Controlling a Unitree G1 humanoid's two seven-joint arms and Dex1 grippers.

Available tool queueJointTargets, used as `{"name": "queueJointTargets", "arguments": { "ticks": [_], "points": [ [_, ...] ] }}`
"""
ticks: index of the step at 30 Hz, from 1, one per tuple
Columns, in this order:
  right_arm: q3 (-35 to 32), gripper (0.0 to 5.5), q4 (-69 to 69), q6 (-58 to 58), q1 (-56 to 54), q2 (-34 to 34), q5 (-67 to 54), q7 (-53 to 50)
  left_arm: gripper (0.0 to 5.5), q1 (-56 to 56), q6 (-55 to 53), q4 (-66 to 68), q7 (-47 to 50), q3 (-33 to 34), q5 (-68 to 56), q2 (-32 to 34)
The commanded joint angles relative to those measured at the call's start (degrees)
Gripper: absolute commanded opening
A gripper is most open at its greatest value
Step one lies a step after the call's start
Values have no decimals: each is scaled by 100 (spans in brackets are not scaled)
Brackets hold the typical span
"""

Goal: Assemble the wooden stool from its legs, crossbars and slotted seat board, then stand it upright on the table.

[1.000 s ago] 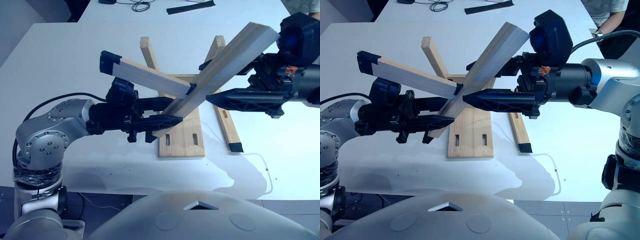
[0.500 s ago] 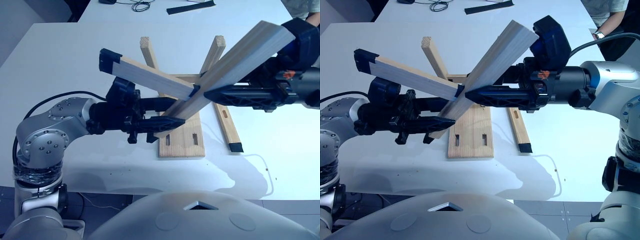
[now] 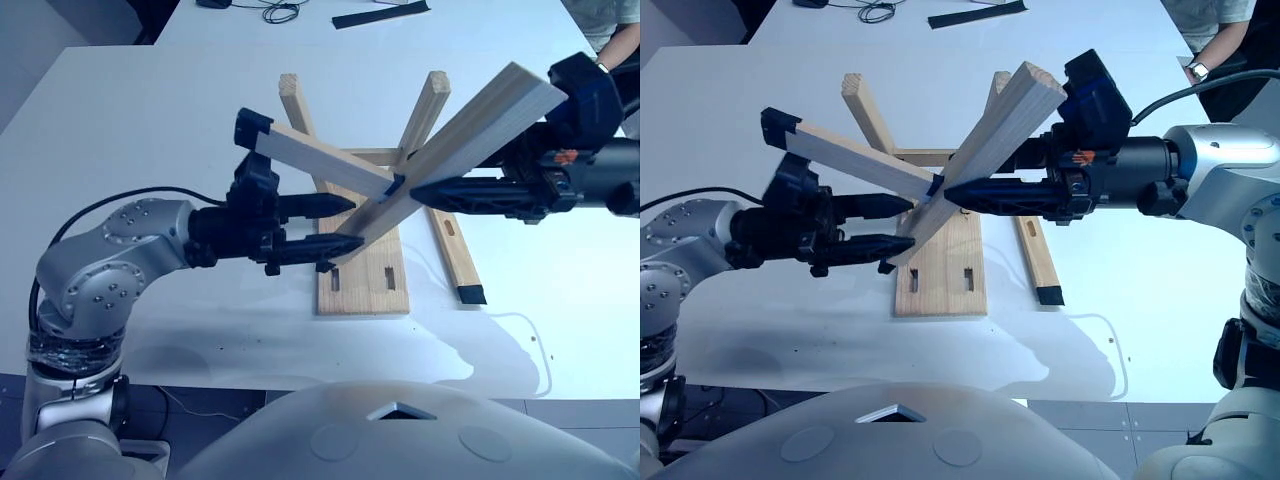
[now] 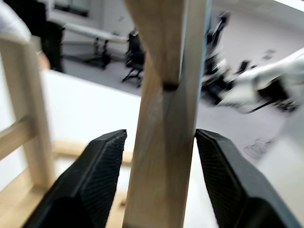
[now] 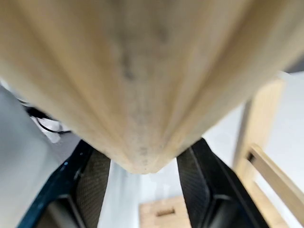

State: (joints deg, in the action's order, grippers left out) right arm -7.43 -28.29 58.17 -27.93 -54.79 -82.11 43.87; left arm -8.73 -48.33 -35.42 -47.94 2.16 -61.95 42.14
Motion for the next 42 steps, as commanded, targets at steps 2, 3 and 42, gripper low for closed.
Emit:
{"name": "queueJointTargets", "arguments": {
  "ticks": [2, 3, 42],
  "points": [
    [-261, 201, 95, -60, -107, -174, 350, 208, 301, 533, 321, 115, -497, -152, 623, 260],
    [-283, 201, 49, -91, -35, -259, 529, 324, 301, 633, 389, 177, -595, -138, 718, 298],
    [295, 201, -934, -2054, 2262, -1172, 3793, 2255, 301, 1902, 1388, 516, -1495, 168, 1806, 574]
  ]
}}
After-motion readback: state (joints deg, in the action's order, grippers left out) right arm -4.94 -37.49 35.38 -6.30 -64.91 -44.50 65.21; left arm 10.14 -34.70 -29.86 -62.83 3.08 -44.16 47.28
